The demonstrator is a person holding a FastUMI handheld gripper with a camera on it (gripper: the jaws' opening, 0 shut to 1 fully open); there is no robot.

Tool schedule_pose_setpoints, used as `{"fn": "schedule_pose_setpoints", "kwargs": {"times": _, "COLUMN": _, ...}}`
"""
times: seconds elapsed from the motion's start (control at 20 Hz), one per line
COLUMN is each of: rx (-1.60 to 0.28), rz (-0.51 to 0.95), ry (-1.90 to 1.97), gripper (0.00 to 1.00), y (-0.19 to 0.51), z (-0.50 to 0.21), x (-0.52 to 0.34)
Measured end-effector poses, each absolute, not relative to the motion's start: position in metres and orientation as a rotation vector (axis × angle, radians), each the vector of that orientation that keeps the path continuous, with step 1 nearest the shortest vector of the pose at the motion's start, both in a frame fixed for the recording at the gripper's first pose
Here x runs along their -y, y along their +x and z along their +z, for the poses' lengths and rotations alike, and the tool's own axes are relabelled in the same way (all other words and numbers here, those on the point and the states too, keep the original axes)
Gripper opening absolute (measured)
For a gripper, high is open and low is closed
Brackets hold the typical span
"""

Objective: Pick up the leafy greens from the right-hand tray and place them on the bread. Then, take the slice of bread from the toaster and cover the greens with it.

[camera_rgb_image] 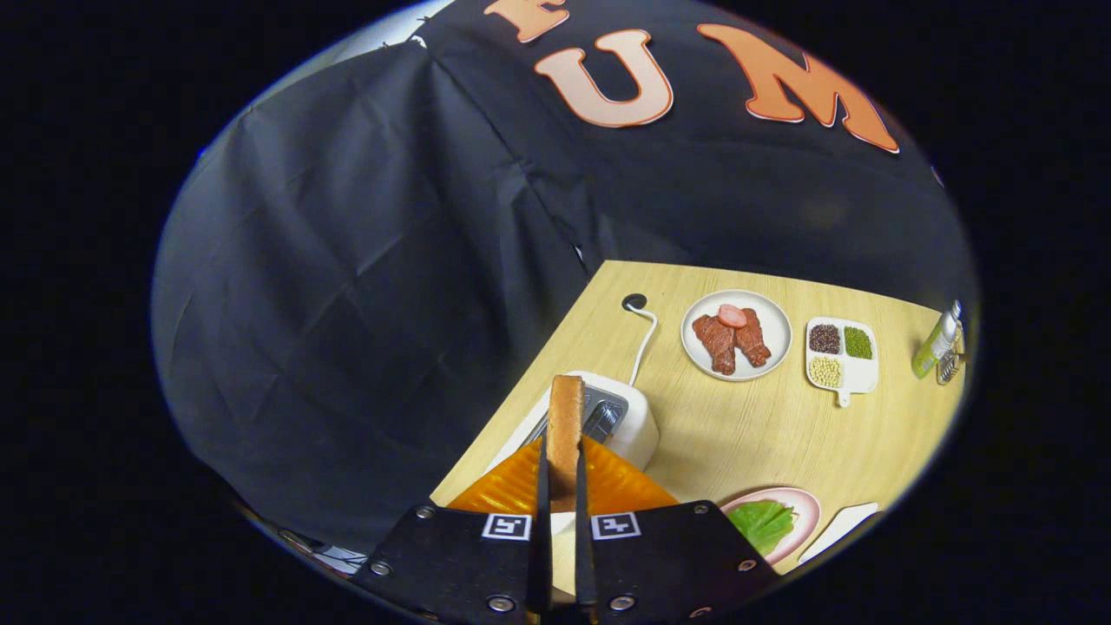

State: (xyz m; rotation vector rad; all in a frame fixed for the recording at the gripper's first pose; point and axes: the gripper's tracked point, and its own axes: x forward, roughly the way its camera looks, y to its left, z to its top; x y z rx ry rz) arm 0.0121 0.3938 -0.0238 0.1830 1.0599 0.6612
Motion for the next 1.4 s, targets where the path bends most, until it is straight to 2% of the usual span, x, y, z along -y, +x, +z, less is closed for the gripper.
{"fn": "schedule_pose_setpoints", "kwargs": {"times": 0.55, "rx": -0.982, "rz": 0.697, "ry": 0.28, "gripper": 0.11, "y": -0.026, "z": -0.025, "x": -0.317}}
{"fn": "schedule_pose_setpoints", "kwargs": {"times": 1.4, "rx": -0.962, "rz": 0.607, "ry": 0.493, "gripper": 0.11, "y": -0.056, "z": -0.101, "x": -0.211}}
